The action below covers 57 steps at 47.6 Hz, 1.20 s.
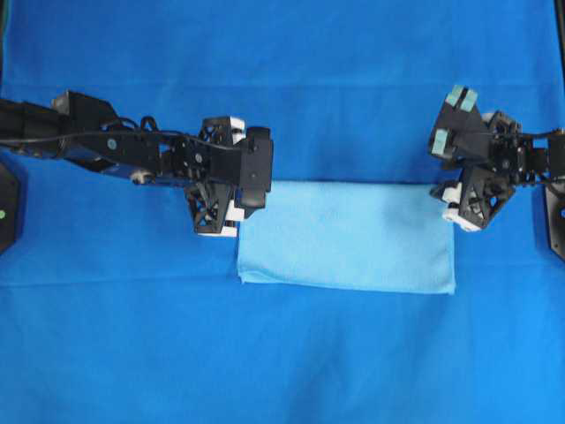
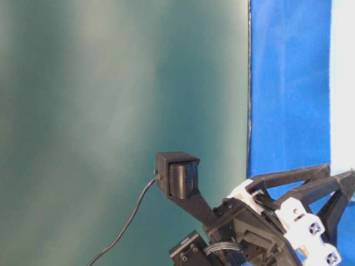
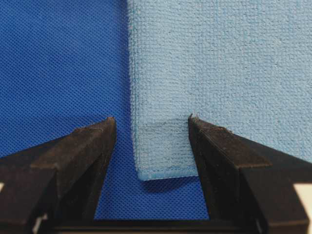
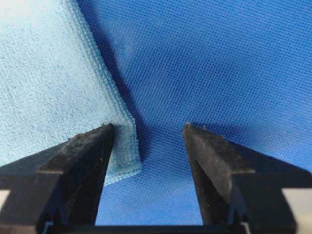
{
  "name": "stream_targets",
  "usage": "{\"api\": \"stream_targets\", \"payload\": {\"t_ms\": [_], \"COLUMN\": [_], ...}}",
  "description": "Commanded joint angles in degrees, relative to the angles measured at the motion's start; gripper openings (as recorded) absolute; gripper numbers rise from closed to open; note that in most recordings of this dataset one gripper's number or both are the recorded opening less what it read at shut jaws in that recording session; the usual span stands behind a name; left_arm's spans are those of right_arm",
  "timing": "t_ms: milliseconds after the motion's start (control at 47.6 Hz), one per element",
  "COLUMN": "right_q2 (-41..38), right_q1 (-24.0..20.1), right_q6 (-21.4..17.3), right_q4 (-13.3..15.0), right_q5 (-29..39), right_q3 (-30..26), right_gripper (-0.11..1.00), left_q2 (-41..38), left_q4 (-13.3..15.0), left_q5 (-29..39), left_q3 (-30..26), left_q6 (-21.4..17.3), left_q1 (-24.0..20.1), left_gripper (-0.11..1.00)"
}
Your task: Fold the light blue towel.
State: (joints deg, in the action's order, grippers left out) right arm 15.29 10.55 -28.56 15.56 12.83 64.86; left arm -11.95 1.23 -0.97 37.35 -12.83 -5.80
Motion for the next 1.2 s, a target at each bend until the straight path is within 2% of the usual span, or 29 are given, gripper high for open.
{"api": "stream_targets", "payload": {"t_ms": [0, 147, 231, 336, 399, 441, 588, 840, 966, 1050, 1175], "right_q2": [0.3, 0.3, 0.3, 0.4, 0.4, 0.4, 0.4, 3.5, 8.5, 12.0, 17.5], "right_q1": [0.1, 0.1, 0.1, 0.1, 0.1, 0.1, 0.2, 0.1, 0.1, 0.1, 0.1], "right_q6": [0.1, 0.1, 0.1, 0.1, 0.1, 0.1, 0.0, -0.3, -0.4, -0.1, 0.2], "right_q4": [0.1, 0.1, 0.2, 0.2, 0.2, 0.2, 0.2, 0.1, 0.1, 0.0, 0.1], "right_q5": [-0.4, -0.3, -0.2, -0.1, 0.0, 0.0, -0.2, 0.8, 5.0, 8.3, 13.6], "right_q3": [-0.7, -0.7, -0.8, -0.8, -0.8, -0.8, -1.1, -1.1, -2.1, -3.2, -5.2], "right_gripper": [0.6, 0.58, 0.51, 0.25, 0.05, 0.0, 0.0, 0.0, 0.0, 0.0, 0.0], "left_q2": [0.7, 0.8, 0.8, 0.7, 0.7, 0.7, 0.8, 2.8, 6.4, 9.5, 13.6], "left_q4": [0.0, 0.0, 0.0, 0.0, 0.0, 0.0, 0.0, 0.0, 0.0, 0.0, 0.0], "left_q5": [-0.3, 0.1, 0.8, 2.5, 3.8, 4.6, 6.0, 6.6, 9.3, 11.8, 16.6], "left_q3": [-0.4, -0.5, -0.7, -0.8, -0.8, -0.9, -1.1, -1.6, -2.6, -4.1, -6.3], "left_q6": [-0.1, -0.3, -0.3, -0.7, -1.3, -1.4, -1.4, -1.3, -1.0, 1.6, 1.6], "left_q1": [-0.2, -0.2, -0.2, -0.2, -0.2, -0.2, -0.2, -0.2, -0.2, 0.1, 1.0], "left_gripper": [0.6, 0.59, 0.57, 0.49, 0.36, 0.28, 0.03, 0.02, 0.02, 0.02, 0.02]}}
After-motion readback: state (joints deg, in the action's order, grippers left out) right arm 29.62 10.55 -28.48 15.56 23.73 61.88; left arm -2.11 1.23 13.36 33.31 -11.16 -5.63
